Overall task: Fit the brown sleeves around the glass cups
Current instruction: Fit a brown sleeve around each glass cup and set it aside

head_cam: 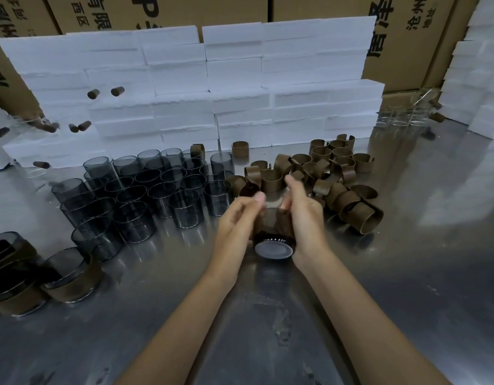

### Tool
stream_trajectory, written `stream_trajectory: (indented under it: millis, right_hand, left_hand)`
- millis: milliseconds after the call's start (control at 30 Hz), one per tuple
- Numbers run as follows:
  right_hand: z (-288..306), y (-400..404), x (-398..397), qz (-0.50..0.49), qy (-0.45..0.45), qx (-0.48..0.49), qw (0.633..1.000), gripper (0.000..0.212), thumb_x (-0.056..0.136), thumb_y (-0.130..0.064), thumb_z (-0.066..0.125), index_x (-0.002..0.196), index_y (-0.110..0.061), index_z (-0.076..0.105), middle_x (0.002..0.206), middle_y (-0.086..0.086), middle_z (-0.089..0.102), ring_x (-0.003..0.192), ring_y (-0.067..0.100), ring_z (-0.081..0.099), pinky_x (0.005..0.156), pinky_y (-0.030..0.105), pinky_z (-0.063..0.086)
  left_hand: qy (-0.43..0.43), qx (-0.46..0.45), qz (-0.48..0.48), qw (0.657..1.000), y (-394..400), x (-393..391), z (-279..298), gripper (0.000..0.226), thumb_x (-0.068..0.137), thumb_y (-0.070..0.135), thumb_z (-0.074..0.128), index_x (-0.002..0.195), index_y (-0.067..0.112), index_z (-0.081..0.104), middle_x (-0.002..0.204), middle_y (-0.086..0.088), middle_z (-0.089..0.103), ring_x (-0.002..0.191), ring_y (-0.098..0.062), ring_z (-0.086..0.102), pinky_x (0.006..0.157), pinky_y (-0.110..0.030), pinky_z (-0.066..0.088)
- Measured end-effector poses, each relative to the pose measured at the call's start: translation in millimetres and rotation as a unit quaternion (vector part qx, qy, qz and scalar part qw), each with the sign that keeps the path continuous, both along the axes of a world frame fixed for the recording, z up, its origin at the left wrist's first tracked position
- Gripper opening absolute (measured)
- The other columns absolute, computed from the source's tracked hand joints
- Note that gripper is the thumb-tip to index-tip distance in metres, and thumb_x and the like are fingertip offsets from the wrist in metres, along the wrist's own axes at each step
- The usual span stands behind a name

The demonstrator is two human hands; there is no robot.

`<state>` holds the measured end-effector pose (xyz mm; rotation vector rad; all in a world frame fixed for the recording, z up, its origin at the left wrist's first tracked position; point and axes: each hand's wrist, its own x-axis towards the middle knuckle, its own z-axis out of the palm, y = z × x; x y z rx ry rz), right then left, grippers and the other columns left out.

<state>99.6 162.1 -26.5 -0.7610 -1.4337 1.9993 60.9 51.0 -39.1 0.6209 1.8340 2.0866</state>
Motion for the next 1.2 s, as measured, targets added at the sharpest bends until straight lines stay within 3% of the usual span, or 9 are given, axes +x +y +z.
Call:
stream_trajectory:
  millis: [100,200,333,400,600,733,867,1033,1200]
  right_hand:
    - [6,15,3,-0.026,0.039,-0.001,0.999,0.063,0.097,-0.051,0.054,0.041,-0.021,0.050,0.058,0.004,0.051,0.065,0.021,0.053,0.079,0.036,0.045]
    - [6,22,8,0.000,0.071,-0.002,0.997,0.061,0.095,-0.054,0.048,0.046,-0.020,0.056,0.051,-0.001,0.049,0.058,0.016,0.049,0.086,0.040,0.046]
    - [3,25,9,0.076,0.108,-0.073,0.989,0.055,0.102,-0.050,0.042,0.094,-0.005,0.073,0.095,0.011,0.076,0.098,0.032,0.068,0.098,0.045,0.052]
    - [1,22,9,0.115,0.086,-0.135,0.980,0.061,0.102,-0.054,0.043,0.116,-0.004,0.074,0.117,0.017,0.074,0.118,0.036,0.067,0.107,0.052,0.050]
    - [-3,14,9,0.229,0.150,-0.275,0.921,0.066,0.100,-0.058,0.048,0.124,-0.002,0.072,0.127,0.023,0.069,0.116,0.038,0.068,0.101,0.054,0.054]
    - [2,17,9,0.267,0.153,-0.244,0.920,0.063,0.103,-0.039,0.037,0.147,0.004,0.047,0.148,0.031,0.050,0.142,0.045,0.045,0.120,0.056,0.034]
    - [-5,13,5,0.273,0.123,-0.131,0.945,0.041,0.097,-0.001,0.049,0.137,0.002,0.056,0.143,0.028,0.056,0.132,0.036,0.057,0.115,0.048,0.044]
    - [-2,6,7,0.221,0.072,0.022,0.972,0.081,0.076,-0.019,0.080,0.151,-0.014,0.048,0.130,0.007,0.071,0.123,0.023,0.066,0.114,0.047,0.045]
    - [-4,5,7,0.182,0.050,0.107,0.976,0.070,0.081,-0.020,0.084,0.146,-0.022,0.056,0.126,0.003,0.072,0.120,0.016,0.068,0.110,0.043,0.050]
  left_hand:
    - [0.072,-0.083,-0.038,0.993,1,10,-3,0.065,0.060,0.067,0.079,0.115,0.039,0.055,0.115,0.013,0.061,0.110,-0.006,0.063,0.089,-0.019,0.048]
    - [0.123,-0.102,-0.041,0.986,5,14,-6,0.067,0.059,0.060,0.084,0.116,0.045,0.051,0.112,0.028,0.058,0.113,0.002,0.060,0.092,-0.028,0.055]
    - [0.162,-0.044,-0.004,0.986,2,13,-4,0.063,0.063,0.046,0.086,0.118,0.042,0.055,0.117,0.025,0.059,0.121,-0.005,0.060,0.092,-0.033,0.058]
    - [0.176,-0.005,0.006,0.984,2,15,-3,0.059,0.067,0.039,0.086,0.117,0.042,0.055,0.118,0.023,0.060,0.121,-0.010,0.062,0.095,-0.036,0.058]
    - [0.203,0.005,0.034,0.979,0,12,2,0.042,0.082,0.030,0.074,0.120,0.039,0.059,0.120,0.016,0.065,0.115,0.000,0.062,0.092,-0.013,0.049]
    - [0.202,-0.013,0.111,0.973,-7,-7,4,0.024,0.102,0.008,0.058,0.120,0.022,0.066,0.122,0.005,0.066,0.112,-0.005,0.061,0.092,-0.019,0.047]
    - [0.167,-0.019,0.132,0.977,-14,-19,3,0.024,0.105,0.005,0.053,0.113,0.019,0.070,0.112,0.009,0.071,0.100,0.004,0.063,0.086,-0.011,0.045]
    - [0.083,-0.002,0.124,0.989,-18,-26,3,0.018,0.104,0.017,0.059,0.109,0.023,0.075,0.099,0.015,0.077,0.093,0.010,0.067,0.077,-0.004,0.045]
    - [0.024,0.013,0.104,0.994,-17,-27,3,0.014,0.101,0.026,0.063,0.107,0.028,0.075,0.100,0.017,0.078,0.097,0.005,0.069,0.079,-0.009,0.048]
